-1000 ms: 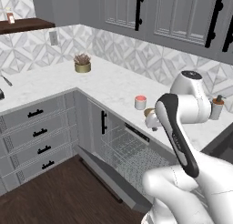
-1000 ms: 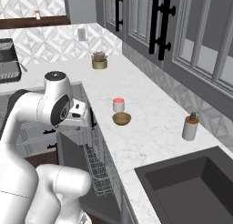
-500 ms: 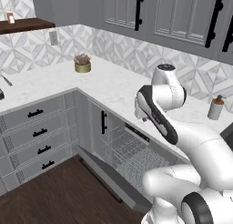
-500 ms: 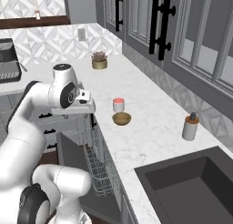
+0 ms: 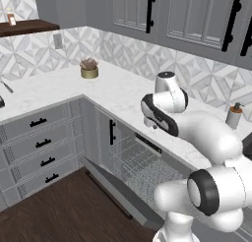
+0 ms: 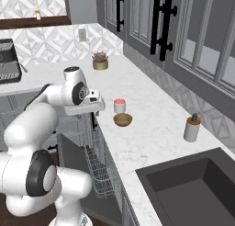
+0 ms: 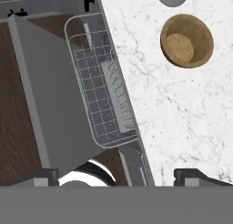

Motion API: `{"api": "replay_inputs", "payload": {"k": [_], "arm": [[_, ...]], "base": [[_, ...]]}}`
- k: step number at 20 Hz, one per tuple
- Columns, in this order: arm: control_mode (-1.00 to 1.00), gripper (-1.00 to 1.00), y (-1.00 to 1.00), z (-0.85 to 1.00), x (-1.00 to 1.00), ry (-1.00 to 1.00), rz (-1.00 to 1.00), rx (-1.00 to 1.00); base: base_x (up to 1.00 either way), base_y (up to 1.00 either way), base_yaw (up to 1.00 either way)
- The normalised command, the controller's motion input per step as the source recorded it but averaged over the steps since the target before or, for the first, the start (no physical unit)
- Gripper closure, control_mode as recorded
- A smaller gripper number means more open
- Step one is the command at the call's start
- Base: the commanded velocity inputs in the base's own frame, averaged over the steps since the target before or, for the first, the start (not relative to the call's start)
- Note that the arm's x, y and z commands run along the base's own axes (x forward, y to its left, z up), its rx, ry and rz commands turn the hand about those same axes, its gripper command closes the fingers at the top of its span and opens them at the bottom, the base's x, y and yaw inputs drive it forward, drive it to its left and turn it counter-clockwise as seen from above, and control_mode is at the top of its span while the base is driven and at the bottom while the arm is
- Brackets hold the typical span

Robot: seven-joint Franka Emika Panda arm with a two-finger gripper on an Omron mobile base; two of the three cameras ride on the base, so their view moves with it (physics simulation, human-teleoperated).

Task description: Pick up the cup and bowl from the counter, place them in the dishwasher, and close the dishwasher door.

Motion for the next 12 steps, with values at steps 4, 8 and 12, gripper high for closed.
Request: {"api": "replay_inputs", "payload": {"k": [4, 8, 12], "arm": [[-1.00, -1.00, -0.42, -0.39, 0.54, 0.00, 0.05, -0.05], [-1.00, -1.00, -0.42, -0.37, 0.56, 0.00, 0.04, -0.03], [-1.00, -1.00, -0.12, -0.12, 0.57, 0.00, 0.03, 0.00]], "base": [[0.00, 0.00, 0.00], [0.00, 0.00, 0.00], [0.00, 0.00, 0.00]]}}
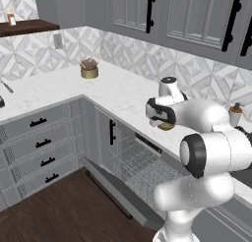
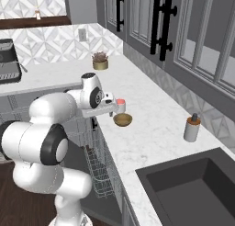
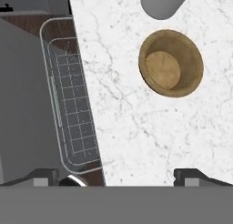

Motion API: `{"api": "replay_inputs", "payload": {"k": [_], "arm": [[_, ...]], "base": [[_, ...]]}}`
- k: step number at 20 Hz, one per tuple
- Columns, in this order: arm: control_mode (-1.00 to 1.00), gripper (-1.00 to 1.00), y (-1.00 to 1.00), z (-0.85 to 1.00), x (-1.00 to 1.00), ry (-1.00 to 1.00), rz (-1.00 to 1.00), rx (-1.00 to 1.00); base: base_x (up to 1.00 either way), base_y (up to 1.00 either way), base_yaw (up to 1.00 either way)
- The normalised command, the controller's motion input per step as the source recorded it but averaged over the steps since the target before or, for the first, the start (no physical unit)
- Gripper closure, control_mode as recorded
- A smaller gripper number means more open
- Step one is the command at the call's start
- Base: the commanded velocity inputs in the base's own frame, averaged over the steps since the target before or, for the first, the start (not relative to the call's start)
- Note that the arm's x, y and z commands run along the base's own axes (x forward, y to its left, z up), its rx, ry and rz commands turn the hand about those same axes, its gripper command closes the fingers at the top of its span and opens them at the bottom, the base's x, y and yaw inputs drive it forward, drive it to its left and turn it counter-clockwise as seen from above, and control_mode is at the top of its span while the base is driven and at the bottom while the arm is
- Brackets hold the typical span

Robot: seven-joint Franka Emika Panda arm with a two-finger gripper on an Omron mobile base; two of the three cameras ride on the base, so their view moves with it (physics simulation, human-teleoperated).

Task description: Pick up the cup and bowl from the counter, place them in the dishwasher, and close the dishwasher door.

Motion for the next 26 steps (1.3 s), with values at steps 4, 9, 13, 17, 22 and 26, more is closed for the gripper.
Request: {"api": "replay_inputs", "payload": {"k": [4, 9, 13, 17, 22, 26], "arm": [[-1.00, -1.00, -0.02, -0.15, 0.58, -0.04, 0.07, 0.00], [-1.00, -1.00, 0.00, -0.32, 0.27, -0.04, 0.05, 0.00], [-1.00, -1.00, -0.01, -0.42, 0.23, 0.00, 0.00, 0.00], [-1.00, -1.00, -0.08, -0.29, 0.35, 0.00, 0.00, 0.00], [-1.00, -1.00, -0.20, -0.25, 0.38, 0.00, 0.00, 0.00], [-1.00, -1.00, -0.19, -0.23, 0.36, 0.00, 0.01, 0.00]], "base": [[0.00, 0.00, 0.00], [0.00, 0.00, 0.00], [0.00, 0.00, 0.00], [0.00, 0.00, 0.00], [0.00, 0.00, 0.00], [0.00, 0.00, 0.00]]}}
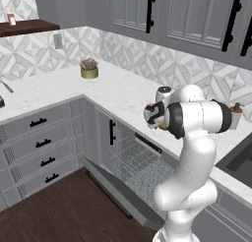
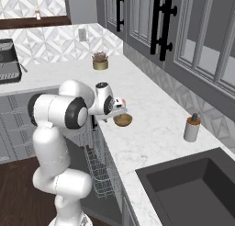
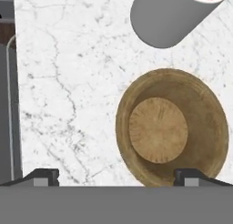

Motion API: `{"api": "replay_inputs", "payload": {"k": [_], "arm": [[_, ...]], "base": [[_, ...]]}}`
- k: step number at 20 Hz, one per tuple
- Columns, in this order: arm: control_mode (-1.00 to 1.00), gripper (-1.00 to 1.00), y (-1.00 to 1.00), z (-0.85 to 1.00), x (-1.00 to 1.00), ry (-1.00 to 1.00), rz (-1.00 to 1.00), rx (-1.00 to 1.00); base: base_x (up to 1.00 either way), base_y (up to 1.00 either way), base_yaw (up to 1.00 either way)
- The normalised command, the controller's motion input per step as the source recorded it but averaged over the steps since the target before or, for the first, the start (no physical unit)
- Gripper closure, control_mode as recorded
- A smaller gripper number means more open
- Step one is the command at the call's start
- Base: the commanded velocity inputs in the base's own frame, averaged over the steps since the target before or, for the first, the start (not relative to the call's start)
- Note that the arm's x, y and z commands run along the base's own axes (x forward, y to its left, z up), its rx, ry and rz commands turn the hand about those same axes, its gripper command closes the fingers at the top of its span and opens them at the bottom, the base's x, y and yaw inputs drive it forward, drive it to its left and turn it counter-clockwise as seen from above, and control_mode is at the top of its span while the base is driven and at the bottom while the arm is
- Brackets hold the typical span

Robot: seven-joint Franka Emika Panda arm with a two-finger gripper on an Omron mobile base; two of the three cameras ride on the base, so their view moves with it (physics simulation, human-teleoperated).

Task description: Pick up the cup and bowl from the counter, place them in the dishwasher, and close the dishwasher door.

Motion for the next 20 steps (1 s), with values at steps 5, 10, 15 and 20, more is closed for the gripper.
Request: {"api": "replay_inputs", "payload": {"k": [5, 10, 15, 20], "arm": [[-1.00, -1.00, -0.07, -0.19, 0.34, 0.00, 0.03, 0.00], [-1.00, -1.00, -0.14, -0.23, 0.32, 0.01, 0.05, 0.00], [-1.00, -1.00, -0.02, -0.39, 0.11, 0.03, 0.06, 0.00], [-1.00, 1.00, 0.00, -0.52, 0.02, 0.08, 0.07, 0.00]], "base": [[0.00, 0.00, 0.00], [0.00, 0.00, 0.00], [0.00, 0.00, 0.00], [0.00, 0.00, 0.00]]}}
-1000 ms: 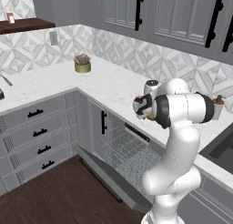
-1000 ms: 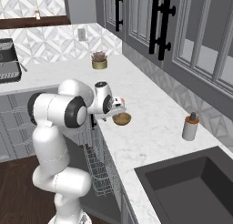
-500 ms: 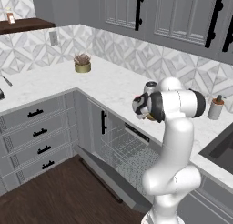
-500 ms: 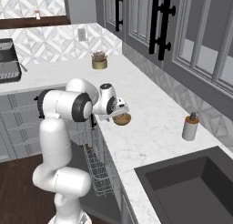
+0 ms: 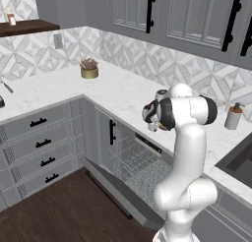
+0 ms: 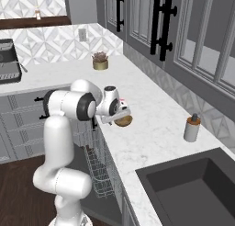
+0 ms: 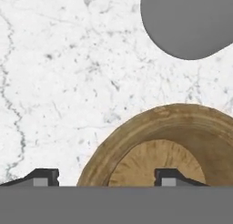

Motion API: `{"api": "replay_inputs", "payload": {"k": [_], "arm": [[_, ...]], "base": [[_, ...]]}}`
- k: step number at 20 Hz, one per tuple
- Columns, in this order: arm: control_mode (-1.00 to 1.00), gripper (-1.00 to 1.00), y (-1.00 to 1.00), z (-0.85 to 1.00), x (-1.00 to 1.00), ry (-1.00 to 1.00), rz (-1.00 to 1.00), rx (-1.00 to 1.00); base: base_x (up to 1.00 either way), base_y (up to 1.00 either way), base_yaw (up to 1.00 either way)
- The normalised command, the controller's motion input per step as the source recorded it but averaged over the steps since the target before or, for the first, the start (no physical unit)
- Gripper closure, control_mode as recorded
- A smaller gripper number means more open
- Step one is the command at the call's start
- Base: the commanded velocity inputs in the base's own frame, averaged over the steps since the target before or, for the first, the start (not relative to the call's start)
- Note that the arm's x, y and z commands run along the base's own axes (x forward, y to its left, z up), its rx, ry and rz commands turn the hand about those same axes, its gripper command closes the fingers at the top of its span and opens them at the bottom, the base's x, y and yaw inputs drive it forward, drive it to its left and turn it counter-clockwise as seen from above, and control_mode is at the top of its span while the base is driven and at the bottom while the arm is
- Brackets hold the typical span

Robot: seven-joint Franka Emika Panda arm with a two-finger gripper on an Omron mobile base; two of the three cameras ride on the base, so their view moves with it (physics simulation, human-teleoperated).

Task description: Pick up the cup and bowl from the counter, place them in the dishwasher, and close the dishwasher door.

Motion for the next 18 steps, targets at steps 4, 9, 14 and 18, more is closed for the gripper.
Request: {"api": "replay_inputs", "payload": {"k": [4, 9, 14, 18], "arm": [[-1.00, 1.00, 0.00, -0.16, 0.13, 0.00, 0.07, 0.00], [-1.00, 1.00, 0.00, 0.00, 0.04, 0.00, 0.03, 0.00], [-1.00, 1.00, 0.19, 0.15, -0.75, -0.15, -0.02, 0.00], [-1.00, 1.00, 0.48, 0.49, -1.00, -0.08, -0.14, 0.07]], "base": [[0.00, 0.00, 0.00], [0.00, 0.00, 0.00], [0.00, 0.00, 0.00], [0.00, 0.00, 0.00]]}}
